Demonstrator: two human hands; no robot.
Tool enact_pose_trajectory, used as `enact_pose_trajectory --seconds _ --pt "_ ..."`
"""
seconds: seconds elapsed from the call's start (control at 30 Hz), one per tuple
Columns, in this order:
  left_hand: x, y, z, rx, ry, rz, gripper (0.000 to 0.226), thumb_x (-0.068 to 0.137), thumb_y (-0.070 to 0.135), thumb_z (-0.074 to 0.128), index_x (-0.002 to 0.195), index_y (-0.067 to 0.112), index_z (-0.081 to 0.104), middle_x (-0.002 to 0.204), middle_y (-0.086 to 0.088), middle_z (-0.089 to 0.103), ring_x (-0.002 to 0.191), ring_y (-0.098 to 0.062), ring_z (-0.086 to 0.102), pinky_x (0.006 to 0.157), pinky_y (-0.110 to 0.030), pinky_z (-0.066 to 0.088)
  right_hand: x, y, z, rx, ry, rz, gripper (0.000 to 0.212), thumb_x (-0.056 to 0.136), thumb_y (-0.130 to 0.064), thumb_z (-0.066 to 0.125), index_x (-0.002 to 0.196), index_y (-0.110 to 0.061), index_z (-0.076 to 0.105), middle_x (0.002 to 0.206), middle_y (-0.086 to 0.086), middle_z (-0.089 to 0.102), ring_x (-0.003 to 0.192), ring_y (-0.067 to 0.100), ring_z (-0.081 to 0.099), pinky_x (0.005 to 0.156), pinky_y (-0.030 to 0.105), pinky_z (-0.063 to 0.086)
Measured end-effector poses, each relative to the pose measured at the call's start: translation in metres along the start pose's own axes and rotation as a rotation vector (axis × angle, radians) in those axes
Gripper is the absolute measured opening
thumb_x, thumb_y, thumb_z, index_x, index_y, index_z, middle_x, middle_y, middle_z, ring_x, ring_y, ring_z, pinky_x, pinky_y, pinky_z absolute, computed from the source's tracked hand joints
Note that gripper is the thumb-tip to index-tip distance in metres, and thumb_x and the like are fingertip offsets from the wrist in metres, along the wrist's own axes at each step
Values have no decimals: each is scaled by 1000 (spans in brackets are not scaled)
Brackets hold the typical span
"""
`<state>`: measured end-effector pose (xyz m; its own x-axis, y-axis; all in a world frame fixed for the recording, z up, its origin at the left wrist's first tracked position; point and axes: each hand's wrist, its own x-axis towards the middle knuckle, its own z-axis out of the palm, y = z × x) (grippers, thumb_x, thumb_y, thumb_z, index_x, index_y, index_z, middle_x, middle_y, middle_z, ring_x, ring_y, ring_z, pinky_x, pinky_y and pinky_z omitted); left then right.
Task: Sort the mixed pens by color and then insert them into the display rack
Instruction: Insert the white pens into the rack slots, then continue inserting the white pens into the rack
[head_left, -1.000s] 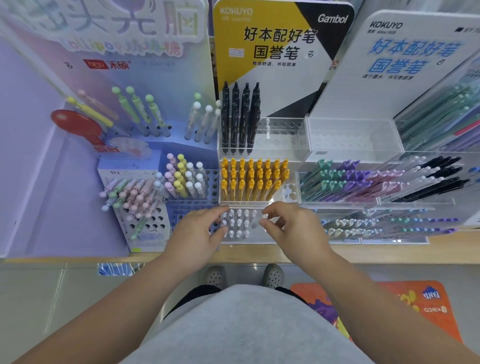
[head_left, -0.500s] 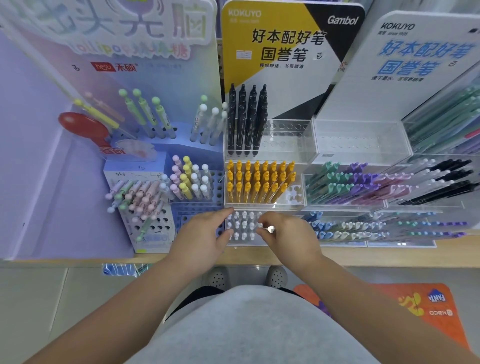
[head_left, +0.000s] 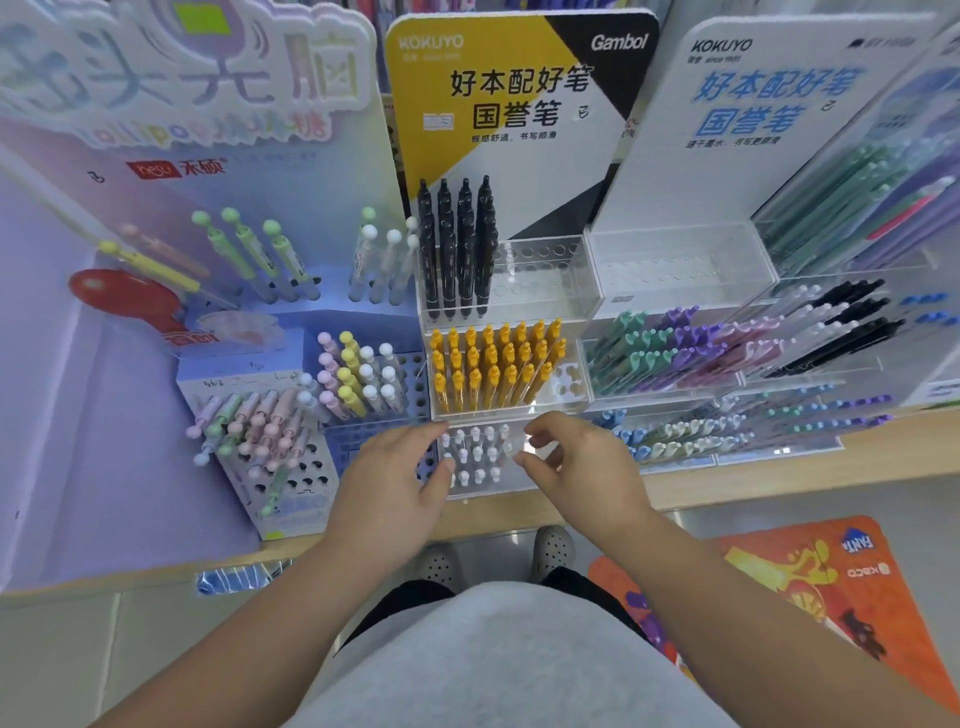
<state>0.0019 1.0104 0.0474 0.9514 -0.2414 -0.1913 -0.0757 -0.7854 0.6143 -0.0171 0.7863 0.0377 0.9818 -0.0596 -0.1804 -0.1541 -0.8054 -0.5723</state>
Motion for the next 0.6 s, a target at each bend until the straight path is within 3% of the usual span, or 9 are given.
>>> enact_pose_trajectory --seconds 0.07,0.17,0.27,0.4,0.5,0.6 --pt "-3 7 -3 -2 41 90 36 93 38 58 125 24 65 119 5 64 115 -16 54 94 -29 39 -14 6 -13 81 68 62 23 87 -37 72 108 -26 68 95 -18 67 72 1 63 66 23 49" --pt "1 33 -2 -70 -27 246 34 89 44 54 115 27 67 111 13 62 107 -6 51 90 -25 38 -47 21 -37 194 207 166 15 87 -31 74 99 -25 70 88 -17 68 71 3 63 65 21 50" --pt "12 68 18 -107 -181 404 26 89 40 60 112 29 66 106 16 61 101 -1 53 87 -23 43 -96 46 -58 219 310 311 11 86 -29 75 96 -26 70 81 -21 64 71 1 62 62 16 46" --pt "24 122 64 -87 -463 505 20 92 31 67 111 36 63 104 20 59 97 3 54 81 -19 41 -183 96 -65 177 371 548 11 84 -27 76 94 -30 70 78 -21 65 68 3 61 62 23 46" --pt "21 177 104 -74 -574 534 18 91 31 67 109 35 64 101 17 62 91 -1 57 81 -21 45 -251 130 -65 199 371 713 11 84 -31 77 89 -35 67 77 -18 66 66 5 61 62 26 47" --pt "8 233 147 -98 -662 570 12 90 29 69 101 33 64 92 13 64 83 -5 59 77 -20 47 -308 159 -65 223 365 805 11 85 -36 76 88 -29 68 75 -22 63 64 5 59 62 26 49"
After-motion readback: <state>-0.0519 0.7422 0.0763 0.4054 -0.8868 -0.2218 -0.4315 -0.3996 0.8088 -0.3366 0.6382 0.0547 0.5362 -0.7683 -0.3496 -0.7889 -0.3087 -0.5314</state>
